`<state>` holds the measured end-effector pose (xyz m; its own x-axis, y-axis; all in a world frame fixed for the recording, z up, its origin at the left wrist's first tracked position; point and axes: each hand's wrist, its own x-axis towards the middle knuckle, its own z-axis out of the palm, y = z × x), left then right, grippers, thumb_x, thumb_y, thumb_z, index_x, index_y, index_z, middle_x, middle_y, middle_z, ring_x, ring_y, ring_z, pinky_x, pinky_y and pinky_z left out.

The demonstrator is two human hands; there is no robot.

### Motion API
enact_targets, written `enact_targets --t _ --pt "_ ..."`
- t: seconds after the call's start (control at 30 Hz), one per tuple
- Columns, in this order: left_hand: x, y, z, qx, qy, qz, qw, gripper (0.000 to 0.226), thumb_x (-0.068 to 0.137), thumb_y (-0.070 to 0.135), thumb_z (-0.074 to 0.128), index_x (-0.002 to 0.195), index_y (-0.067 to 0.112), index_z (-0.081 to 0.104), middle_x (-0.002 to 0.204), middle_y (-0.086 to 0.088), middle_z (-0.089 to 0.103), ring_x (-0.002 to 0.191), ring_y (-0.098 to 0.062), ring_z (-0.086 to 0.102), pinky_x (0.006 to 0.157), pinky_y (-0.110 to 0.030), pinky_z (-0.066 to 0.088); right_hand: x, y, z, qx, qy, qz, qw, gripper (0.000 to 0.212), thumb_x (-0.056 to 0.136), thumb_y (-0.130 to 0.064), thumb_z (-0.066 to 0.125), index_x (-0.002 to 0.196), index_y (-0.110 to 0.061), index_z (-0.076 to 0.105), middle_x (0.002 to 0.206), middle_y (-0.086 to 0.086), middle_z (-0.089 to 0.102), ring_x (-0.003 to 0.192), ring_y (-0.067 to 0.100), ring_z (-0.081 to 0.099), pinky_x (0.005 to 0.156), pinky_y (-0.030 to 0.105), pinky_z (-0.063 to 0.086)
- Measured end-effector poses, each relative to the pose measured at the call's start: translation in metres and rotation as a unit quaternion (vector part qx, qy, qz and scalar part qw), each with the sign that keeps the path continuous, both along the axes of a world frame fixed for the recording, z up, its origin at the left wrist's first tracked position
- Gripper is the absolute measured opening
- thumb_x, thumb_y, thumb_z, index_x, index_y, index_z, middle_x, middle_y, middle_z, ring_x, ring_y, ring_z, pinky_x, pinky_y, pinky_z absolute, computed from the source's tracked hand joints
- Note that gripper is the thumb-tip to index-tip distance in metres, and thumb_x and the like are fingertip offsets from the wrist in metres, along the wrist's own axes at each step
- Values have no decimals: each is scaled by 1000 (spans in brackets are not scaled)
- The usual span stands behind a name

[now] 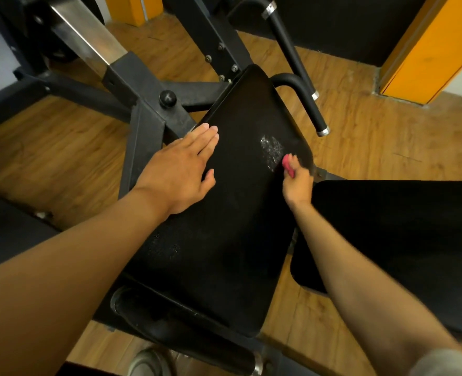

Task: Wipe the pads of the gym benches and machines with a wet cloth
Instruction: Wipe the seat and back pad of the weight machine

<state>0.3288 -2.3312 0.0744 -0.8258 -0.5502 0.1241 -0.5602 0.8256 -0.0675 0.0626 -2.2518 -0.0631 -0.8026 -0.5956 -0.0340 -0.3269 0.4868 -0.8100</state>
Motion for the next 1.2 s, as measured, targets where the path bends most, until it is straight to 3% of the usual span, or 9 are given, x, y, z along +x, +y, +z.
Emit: enact_targets --t 0.17,0.27,0.4,0.57,0.67,0.83,0.93,1.03,1.2 --pt "-1 0 1 12 0 1 1000 71 104 45 34 164 13 14 173 2 4 158 -11 -1 124 -35 21 78 69 -14 -64 41 81 994 57 100 3 53 152 -17 44 158 -5 39 146 3 28 119 15 16" --pt "-1 1 1 9 0 1 1000 70 104 44 34 164 13 14 173 3 5 158 -10 -1 123 -33 21 28 20 -10 -51 64 75 994 54 100 1 53 150 -19 48 158 -1 42 145 12 36 122 24 21" --pt "-1 0 0 13 2 1 1000 71 103 45 33 164 14 13 173 3 5 158 -10 -2 125 -35 22 -41 -41 0 -34 -25 42 998 49 103 -5 48 150 -18 49 159 5 42 150 26 32 127 41 19" --pt "0 -2 -2 13 15 -2 1000 71 102 44 33 164 12 16 172 1 9 158 -12 2 126 -39 27 16 12 -2 -39 14 38 998 54 104 -7 51 155 -22 40 160 -2 40 148 14 33 118 21 15" --pt "0 -2 -2 18 16 -4 1000 71 102 44 33 163 12 18 172 0 11 158 -12 4 126 -39 27 39 52 -17 -46 62 113 991 54 103 -5 53 154 -19 42 159 -7 37 146 2 27 123 21 17" --pt "-1 -4 0 23 19 -10 1000 71 102 45 32 164 13 14 172 2 7 158 -11 -1 126 -33 19 -46 -10 -20 1 44 88 995 44 103 -3 50 146 -12 54 156 2 44 147 16 35 119 20 17" --pt "-1 -3 0 30 22 -6 999 71 102 45 33 164 15 13 173 3 5 157 -9 -3 126 -30 15 -96 -46 -11 34 10 84 996 27 106 1 42 115 -3 67 144 12 54 145 24 41 115 18 34" --pt "-2 -5 0 35 27 -8 999 72 102 46 32 164 17 12 172 4 4 157 -7 -4 122 -26 9 -108 -50 -2 6 -60 65 996 30 107 -12 46 127 3 63 136 19 60 131 28 55 102 24 49" --pt "-1 -5 0 39 31 -8 999 72 102 46 33 164 15 14 172 3 5 158 -8 -3 127 -31 15 -72 -38 -15 -35 -10 60 998 49 103 -1 49 150 -15 48 158 1 43 150 17 32 127 36 21"
